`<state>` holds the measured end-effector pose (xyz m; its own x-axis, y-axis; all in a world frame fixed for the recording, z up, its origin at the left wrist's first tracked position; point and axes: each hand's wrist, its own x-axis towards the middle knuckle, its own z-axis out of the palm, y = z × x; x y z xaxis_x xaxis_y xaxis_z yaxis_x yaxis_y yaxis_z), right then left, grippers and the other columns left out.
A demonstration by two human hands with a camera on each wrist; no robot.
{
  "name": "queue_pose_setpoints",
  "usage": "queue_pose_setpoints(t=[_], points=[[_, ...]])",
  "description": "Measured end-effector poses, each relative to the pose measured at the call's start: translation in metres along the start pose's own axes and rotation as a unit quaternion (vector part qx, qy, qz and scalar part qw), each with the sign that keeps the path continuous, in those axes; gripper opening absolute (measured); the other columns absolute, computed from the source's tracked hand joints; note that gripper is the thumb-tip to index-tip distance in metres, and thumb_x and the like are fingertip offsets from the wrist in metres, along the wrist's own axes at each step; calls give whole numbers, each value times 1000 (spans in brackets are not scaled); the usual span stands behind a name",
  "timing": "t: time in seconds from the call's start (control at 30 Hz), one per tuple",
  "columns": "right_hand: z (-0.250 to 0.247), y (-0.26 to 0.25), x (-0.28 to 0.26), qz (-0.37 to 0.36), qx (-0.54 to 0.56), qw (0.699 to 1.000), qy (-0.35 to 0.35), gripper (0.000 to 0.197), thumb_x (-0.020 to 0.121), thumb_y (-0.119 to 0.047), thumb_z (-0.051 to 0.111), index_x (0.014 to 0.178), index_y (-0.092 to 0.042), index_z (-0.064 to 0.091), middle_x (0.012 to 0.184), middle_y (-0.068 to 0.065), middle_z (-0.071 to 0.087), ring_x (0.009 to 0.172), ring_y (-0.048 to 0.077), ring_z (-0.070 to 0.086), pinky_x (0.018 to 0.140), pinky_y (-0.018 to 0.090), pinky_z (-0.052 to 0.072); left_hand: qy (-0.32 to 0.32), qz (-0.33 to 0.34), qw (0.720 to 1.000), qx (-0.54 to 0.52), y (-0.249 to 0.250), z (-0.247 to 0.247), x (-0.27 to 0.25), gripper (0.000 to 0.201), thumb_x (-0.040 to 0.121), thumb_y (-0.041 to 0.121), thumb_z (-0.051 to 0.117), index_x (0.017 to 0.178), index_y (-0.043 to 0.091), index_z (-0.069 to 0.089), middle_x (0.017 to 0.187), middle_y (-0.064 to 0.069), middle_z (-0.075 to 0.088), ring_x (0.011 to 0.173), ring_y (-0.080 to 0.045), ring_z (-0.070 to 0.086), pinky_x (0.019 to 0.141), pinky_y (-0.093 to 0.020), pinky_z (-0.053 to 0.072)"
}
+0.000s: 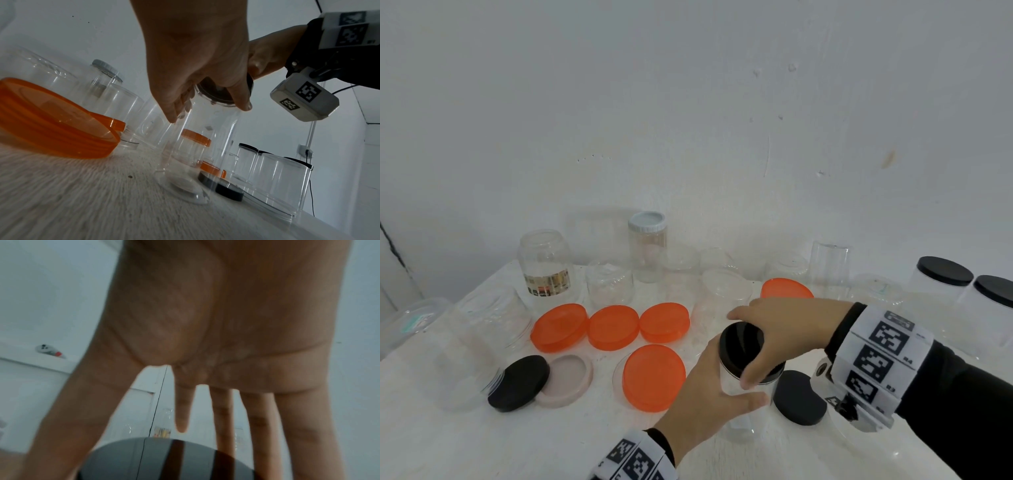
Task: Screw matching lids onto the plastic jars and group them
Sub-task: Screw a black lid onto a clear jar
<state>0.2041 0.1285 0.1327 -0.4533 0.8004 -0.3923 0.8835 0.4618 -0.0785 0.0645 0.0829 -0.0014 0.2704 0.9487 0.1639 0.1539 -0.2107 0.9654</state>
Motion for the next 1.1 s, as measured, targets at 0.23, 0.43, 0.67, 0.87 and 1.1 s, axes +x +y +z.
queue_pose_setpoints(t=[0.23,0.43,0.67,0.87,1.1], points=[[0,-2,2,-45,-3,999,16,73,67,-61,73,131,-42,43,112,-12,46,104,11,48,81,27,46,0,-5,1000,8,-1,0,0,78,68,38,84,128,49,34,128,27,50,119,13,44,89,-1,37],[5,-1,3,-4,-8,999,33,75,66,-73,66,126,-33,44,108,-8,46,96,15,53,75,28,49,-2,0,1000,12,1,0,-1,78,68,40,83,128,50,35,127,30,50,120,12,45,89,-2,37],[-7,-4,-4,-93,8,995,-28,75,74,-34,78,137,-45,40,125,-10,41,115,13,44,95,33,47,-2,3,1000,11,0,0,1,80,70,34,83,130,48,32,121,40,48,120,16,42,90,0,35],[-2,-9,1,-29,-26,999,12,73,72,-64,68,135,-35,43,111,-8,44,101,16,49,75,27,44,0,-4,1000,12,-1,0,-1,81,64,46,82,130,47,35,127,29,51,121,8,46,95,-11,40],[-5,-9,-1,-33,2,999,-33,81,73,-49,75,141,-43,31,124,-9,38,114,17,46,88,32,48,0,-3,1000,8,-1,0,0,83,64,47,82,131,48,33,128,31,49,122,12,43,94,-6,38]])
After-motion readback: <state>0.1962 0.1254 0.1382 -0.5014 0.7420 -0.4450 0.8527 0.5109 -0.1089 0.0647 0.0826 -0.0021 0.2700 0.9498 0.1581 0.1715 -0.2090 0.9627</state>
